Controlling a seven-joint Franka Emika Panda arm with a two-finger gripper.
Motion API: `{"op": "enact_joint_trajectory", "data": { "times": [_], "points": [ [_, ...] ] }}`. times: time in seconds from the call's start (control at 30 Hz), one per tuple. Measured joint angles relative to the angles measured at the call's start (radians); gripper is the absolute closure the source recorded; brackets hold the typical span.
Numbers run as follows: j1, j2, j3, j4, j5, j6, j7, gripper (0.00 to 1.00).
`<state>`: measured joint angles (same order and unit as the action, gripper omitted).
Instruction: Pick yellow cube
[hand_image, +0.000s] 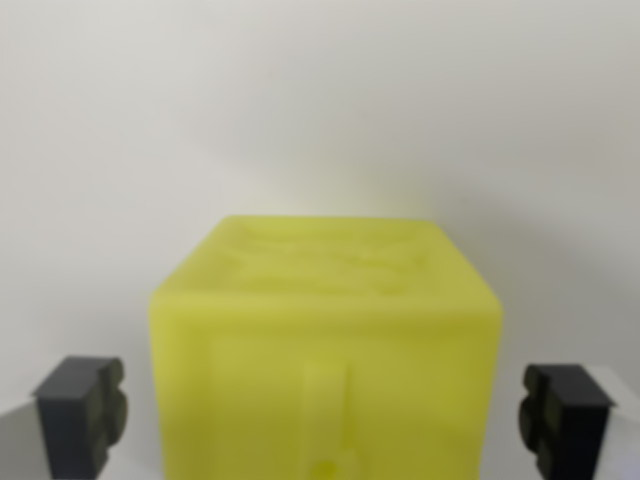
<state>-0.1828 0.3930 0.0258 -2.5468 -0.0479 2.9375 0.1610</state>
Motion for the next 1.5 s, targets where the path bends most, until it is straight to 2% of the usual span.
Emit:
{"op": "enact_joint_trajectory", "data": {
  "times": [0.27, 0.3, 0.47, 0.93, 1.5],
  "points": [
    [-0.003, 0.031, 0.001, 0.009, -0.011, 0.022, 0.007, 0.0],
    [-0.004, 0.031, 0.001, 0.009, -0.013, 0.022, 0.008, 1.0],
    [-0.005, 0.018, 0.003, 0.005, -0.013, 0.013, 0.007, 1.0],
    [0.001, -0.093, 0.003, -0.022, 0.016, -0.07, -0.014, 1.0],
    [0.005, -0.223, 0.002, -0.041, 0.035, -0.182, -0.028, 1.0]
  ]
}}
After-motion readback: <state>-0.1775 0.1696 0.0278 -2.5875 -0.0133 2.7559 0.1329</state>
